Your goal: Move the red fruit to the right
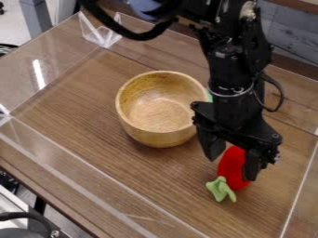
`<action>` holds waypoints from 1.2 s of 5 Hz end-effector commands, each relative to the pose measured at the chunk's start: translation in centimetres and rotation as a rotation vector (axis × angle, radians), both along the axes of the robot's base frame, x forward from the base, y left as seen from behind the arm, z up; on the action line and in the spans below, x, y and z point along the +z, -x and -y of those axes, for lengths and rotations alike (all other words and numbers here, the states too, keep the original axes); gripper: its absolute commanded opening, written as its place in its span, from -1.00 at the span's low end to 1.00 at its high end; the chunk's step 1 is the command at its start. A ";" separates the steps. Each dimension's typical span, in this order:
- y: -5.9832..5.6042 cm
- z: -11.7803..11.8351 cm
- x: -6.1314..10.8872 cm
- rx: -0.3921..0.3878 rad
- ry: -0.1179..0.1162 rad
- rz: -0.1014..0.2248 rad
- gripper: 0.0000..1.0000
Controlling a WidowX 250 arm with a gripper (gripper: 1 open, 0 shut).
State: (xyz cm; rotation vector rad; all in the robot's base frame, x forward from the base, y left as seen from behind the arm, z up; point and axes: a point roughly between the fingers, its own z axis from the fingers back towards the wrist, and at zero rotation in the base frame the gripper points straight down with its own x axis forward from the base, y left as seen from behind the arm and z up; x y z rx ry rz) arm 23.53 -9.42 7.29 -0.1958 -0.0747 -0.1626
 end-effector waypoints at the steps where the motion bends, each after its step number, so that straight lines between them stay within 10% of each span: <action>1: -0.9 0.4 1.0 -0.003 0.011 0.035 1.00; 6: -0.9 0.3 0.6 0.005 0.010 -0.001 1.00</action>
